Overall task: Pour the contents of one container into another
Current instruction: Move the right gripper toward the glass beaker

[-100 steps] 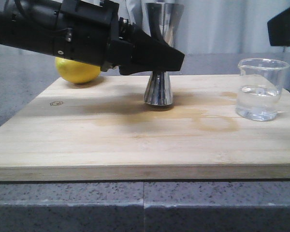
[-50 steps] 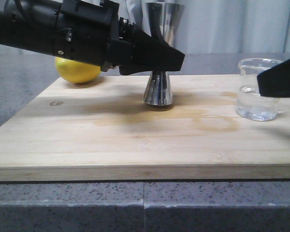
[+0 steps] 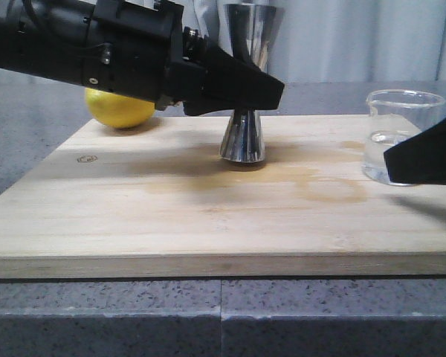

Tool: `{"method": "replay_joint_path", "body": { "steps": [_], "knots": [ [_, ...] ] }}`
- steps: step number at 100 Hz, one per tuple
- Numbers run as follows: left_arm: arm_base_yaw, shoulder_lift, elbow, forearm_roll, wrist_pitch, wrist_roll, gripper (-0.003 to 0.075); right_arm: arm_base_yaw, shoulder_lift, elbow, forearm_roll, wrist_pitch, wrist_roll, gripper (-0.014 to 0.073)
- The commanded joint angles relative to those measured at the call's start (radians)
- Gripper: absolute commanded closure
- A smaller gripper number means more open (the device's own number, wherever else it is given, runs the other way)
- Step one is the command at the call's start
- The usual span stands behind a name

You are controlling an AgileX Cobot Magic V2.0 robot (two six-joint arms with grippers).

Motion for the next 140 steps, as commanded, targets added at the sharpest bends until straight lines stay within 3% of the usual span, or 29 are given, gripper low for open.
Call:
{"method": "replay_joint_path", "body": {
  "steps": [1, 62, 81, 94, 111, 129, 140],
  "knots": [
    [-0.006, -0.039, -0.03, -0.079, 0.07, 0.003, 0.0606, 0.0, -0.024, -0.026, 0.057, 0.007, -0.007, 0.0042],
    [-0.006, -0.039, -0.03, -0.079, 0.07, 0.003, 0.0606, 0.0, -0.213, -0.026, 0.018, -0.02, 0.108, 0.0042],
    [-0.006, -0.039, -0.03, -0.079, 0.07, 0.003, 0.0606, 0.0, -0.249, -0.107, -0.433, -0.023, 0.576, 0.0042],
    [-0.006, -0.039, -0.03, -0.079, 0.07, 0.003, 0.0606, 0.0, -0.253, -0.138, -0.663, 0.017, 0.819, 0.0042],
    [-0.006, -0.039, -0.03, -0.079, 0.07, 0.003, 0.0606, 0.002, -0.311, -0.138, -0.956, -0.066, 1.145, 0.0042],
    [-0.006, -0.039, -0.03, -0.079, 0.07, 0.003, 0.0606, 0.103, -0.416, -0.113, -1.185, -0.147, 1.42, 0.0042],
    [-0.006, -0.039, -0.03, -0.079, 0.07, 0.003, 0.0606, 0.224, -0.425, -0.067, -1.304, -0.267, 1.607, 0.0042]
  ]
}}
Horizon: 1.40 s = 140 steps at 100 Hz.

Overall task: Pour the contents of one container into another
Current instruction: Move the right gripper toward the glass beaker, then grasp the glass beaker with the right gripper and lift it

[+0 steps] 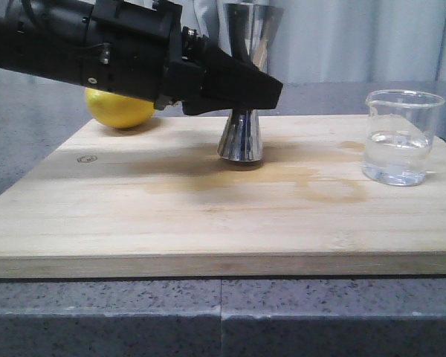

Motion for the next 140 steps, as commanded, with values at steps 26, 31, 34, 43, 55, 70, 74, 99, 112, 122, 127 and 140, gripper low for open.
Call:
{"method": "replay_joint_path", "body": {
  "steps": [26, 31, 34, 43, 55, 70, 74, 99, 112, 122, 127, 140],
  "knots": [
    [-0.006, -0.039, -0.03, -0.079, 0.069, 0.0, 0.0606, 0.264, 0.083, 0.121, -0.111, -0.475, 0.166, 0.0042],
    [-0.006, -0.039, -0.03, -0.079, 0.069, 0.0, 0.0606, 0.263, 0.113, 0.139, -0.111, -0.522, 0.166, 0.0042],
    [-0.006, -0.039, -0.03, -0.079, 0.069, 0.0, 0.0606, 0.265, 0.135, 0.143, -0.111, -0.551, 0.166, 0.0042],
    [-0.006, -0.039, -0.03, -0.079, 0.069, 0.0, 0.0606, 0.269, 0.191, 0.148, -0.125, -0.618, 0.166, 0.0042],
    [-0.006, -0.039, -0.03, -0.079, 0.069, 0.0, 0.0606, 0.269, 0.254, 0.148, -0.153, -0.682, 0.166, 0.0042],
    [-0.006, -0.039, -0.03, -0.079, 0.069, 0.0, 0.0606, 0.269, 0.327, 0.148, -0.197, -0.777, 0.178, 0.0042],
    [-0.006, -0.039, -0.03, -0.079, 0.069, 0.0, 0.0606, 0.269, 0.345, 0.148, -0.234, -0.795, 0.196, 0.0042],
    [-0.006, -0.039, -0.03, -0.079, 0.069, 0.0, 0.0606, 0.269, 0.44, 0.148, -0.337, -0.913, 0.288, 0.0042],
    [-0.006, -0.039, -0.03, -0.079, 0.069, 0.0, 0.0606, 0.269, 0.496, 0.148, -0.35, -0.972, 0.299, 0.0042],
    [-0.006, -0.039, -0.03, -0.079, 0.069, 0.0, 0.0606, 0.269, 0.531, 0.148, -0.366, -1.01, 0.314, 0.0042],
    [-0.006, -0.039, -0.03, -0.079, 0.069, 0.0, 0.0606, 0.269, 0.545, 0.148, -0.382, -1.027, 0.326, 0.0042],
    [-0.006, -0.039, -0.03, -0.079, 0.069, 0.0, 0.0606, 0.269, 0.576, 0.148, -0.401, -1.062, 0.344, 0.0042]
  ]
}}
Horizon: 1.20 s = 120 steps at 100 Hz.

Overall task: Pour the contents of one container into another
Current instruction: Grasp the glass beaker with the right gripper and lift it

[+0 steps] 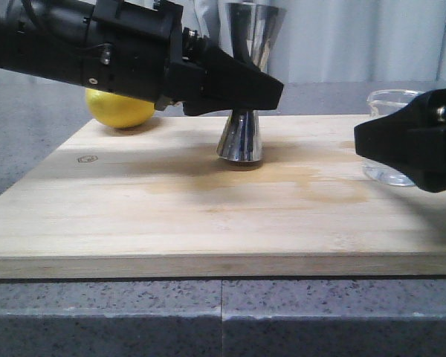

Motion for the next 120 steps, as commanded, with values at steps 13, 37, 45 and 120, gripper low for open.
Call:
{"method": "replay_joint_path", "body": {
  "steps": [13, 37, 45, 120],
  "knots": [
    [-0.006, -0.039, -0.03, -0.079, 0.069, -0.001, 0.0606, 0.002, 0.049, -0.023, -0.031, -0.148, 0.018, 0.0042],
    [-0.006, -0.039, -0.03, -0.079, 0.069, -0.001, 0.0606, 0.002, 0.083, -0.023, -0.043, -0.181, 0.026, 0.0078],
    [-0.006, -0.039, -0.03, -0.079, 0.069, -0.001, 0.0606, 0.002, 0.083, -0.023, -0.043, -0.184, 0.026, 0.0143],
    [-0.006, -0.039, -0.03, -0.079, 0.069, -0.001, 0.0606, 0.0, 0.081, -0.059, -0.047, -0.171, 0.026, 0.0305]
  ]
}}
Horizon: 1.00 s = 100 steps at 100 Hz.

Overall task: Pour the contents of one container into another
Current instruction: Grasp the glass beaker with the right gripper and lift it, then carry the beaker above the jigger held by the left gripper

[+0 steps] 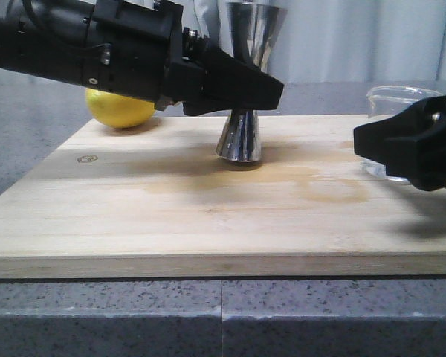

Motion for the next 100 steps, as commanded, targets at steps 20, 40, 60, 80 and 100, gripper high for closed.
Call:
{"method": "replay_joint_path", "body": {
  "steps": [20, 40, 60, 80, 100],
  "knots": [
    [-0.006, -0.039, -0.03, -0.079, 0.069, -0.003, 0.0606, 0.0, -0.014, -0.117, -0.018, 0.002, -0.005, 0.0305],
    [-0.006, -0.039, -0.03, -0.079, 0.069, -0.003, 0.0606, 0.0, -0.035, -0.209, -0.02, 0.139, -0.052, 0.0305],
    [-0.006, -0.039, -0.03, -0.079, 0.069, -0.003, 0.0606, 0.0, -0.113, -0.296, -0.02, 0.31, -0.129, 0.0305],
    [-0.006, -0.039, -0.03, -0.079, 0.069, -0.003, 0.0606, 0.0, -0.163, -0.422, -0.022, 0.511, -0.195, 0.0305],
    [-0.007, -0.039, -0.03, -0.079, 0.069, -0.003, 0.0606, -0.001, -0.161, -0.515, -0.024, 0.614, -0.272, 0.0305]
  ]
}}
